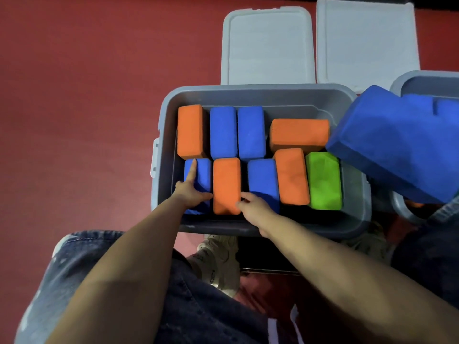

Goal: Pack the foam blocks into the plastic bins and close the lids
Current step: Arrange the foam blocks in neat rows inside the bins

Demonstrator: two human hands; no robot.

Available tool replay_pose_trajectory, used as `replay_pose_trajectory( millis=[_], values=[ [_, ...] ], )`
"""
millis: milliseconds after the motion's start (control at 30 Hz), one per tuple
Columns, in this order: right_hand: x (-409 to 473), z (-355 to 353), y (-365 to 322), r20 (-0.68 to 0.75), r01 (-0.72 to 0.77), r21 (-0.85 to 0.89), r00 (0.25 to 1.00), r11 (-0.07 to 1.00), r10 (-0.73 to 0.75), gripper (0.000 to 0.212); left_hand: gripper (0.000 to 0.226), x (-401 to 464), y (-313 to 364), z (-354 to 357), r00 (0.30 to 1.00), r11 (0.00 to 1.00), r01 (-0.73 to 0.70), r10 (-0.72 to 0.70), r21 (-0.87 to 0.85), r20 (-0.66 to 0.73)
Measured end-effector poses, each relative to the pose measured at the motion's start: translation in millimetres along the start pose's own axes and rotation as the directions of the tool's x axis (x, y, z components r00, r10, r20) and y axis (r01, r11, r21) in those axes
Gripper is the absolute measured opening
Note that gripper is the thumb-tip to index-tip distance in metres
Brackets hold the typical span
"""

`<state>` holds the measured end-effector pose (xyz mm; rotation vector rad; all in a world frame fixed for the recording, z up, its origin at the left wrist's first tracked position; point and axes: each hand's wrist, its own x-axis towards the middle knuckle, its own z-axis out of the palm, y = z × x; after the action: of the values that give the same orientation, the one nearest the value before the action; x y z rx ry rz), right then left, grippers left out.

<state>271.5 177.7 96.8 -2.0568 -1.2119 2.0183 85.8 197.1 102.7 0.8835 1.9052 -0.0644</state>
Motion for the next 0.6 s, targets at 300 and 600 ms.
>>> replay_pose_trajectory(
  millis=[300, 600],
  values=[
    [9.9, 1.1, -5.7, 0.204, -0.116, 0.091, 0.974, 0.989, 0.095, 0.085, 0.104, -10.5, 0.5, 6.2, 0.998, 0.999, -0.032, 0.034, 0.037, -0.057],
    [11.8, 1.6, -19.6, 0.193, -0.048, -0.270, 0.976, 0.962, 0.103, 0.089, 0.093, -9.1, 24.6, 10.2, 0.994, 0.992, 0.085, -0.077, 0.094, -0.077]
  ],
)
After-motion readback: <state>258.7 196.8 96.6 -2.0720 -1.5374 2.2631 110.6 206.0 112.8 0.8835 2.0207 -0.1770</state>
